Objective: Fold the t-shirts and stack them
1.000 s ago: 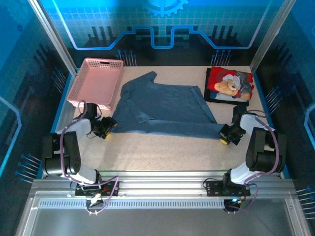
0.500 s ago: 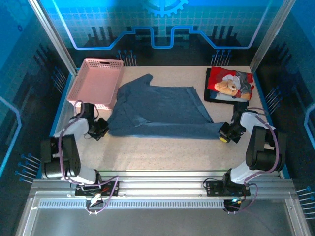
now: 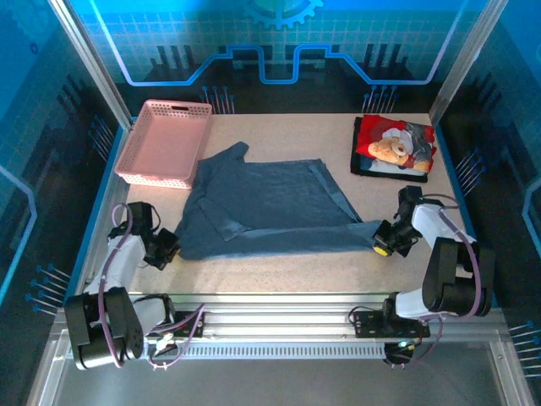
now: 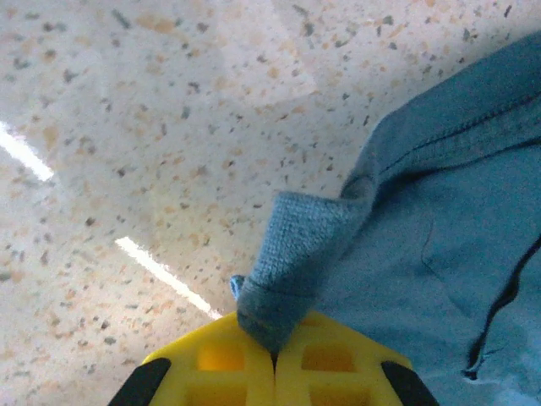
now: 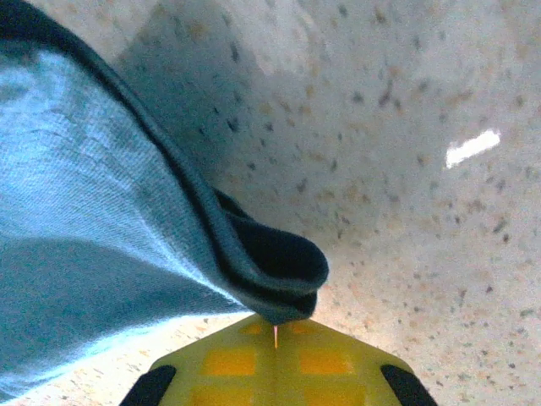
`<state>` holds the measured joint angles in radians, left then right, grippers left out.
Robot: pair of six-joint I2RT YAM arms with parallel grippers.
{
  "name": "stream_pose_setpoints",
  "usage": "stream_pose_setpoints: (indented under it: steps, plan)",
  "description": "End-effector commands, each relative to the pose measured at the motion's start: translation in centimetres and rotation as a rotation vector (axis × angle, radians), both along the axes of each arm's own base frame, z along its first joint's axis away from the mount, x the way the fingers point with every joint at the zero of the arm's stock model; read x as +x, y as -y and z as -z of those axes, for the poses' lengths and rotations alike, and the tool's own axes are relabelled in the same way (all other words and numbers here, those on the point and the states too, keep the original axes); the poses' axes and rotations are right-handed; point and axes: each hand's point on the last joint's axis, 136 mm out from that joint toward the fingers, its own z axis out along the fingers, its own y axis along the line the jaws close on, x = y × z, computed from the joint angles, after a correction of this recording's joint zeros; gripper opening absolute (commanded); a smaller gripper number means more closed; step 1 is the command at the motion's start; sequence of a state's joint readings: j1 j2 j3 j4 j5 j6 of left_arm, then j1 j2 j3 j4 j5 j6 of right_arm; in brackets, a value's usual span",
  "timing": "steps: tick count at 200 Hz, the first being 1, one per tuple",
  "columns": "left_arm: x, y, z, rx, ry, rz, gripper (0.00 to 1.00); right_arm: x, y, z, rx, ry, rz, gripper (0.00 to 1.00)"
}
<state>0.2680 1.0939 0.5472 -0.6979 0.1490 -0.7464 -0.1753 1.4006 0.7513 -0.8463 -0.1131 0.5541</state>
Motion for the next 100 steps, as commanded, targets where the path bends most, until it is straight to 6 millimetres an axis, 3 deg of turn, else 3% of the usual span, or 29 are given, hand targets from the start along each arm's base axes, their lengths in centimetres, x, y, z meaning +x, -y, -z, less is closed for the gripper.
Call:
stream_pose_setpoints:
  steps: [1,54,63,71,85,100]
  plan:
    - [-3.3,0.0,1.3,-0.010,-0.115,-0.108,0.00,-2.1,-1.1,-0.3,0.022,-0.040,0.004,0.04]
    - [-4.0,-1.1,0.5,0.056,-0.111,-0.179,0.00,-2.4,-1.4,-0.8,0.012,-0.061,-0.001,0.12]
    - [-3.8,-1.0,0.4,0.048,-0.105,-0.167,0.24,-2.3,-1.5,-0.9,0.020,-0.058,0.001,0.18]
    - [-3.5,-1.0,0.1,0.052,-0.096,-0.158,0.41,-2.1,-1.7,-1.1,0.033,-0.050,0.003,0.31]
    - [-2.7,-1.2,-1.3,0.079,-0.055,-0.129,0.54,-1.2,-2.1,-2.2,0.050,-0.019,-0.008,0.47]
    - [-1.3,-1.1,-3.7,0.117,-0.007,-0.077,0.61,0.5,-2.6,-4.7,0.040,0.051,-0.052,0.53]
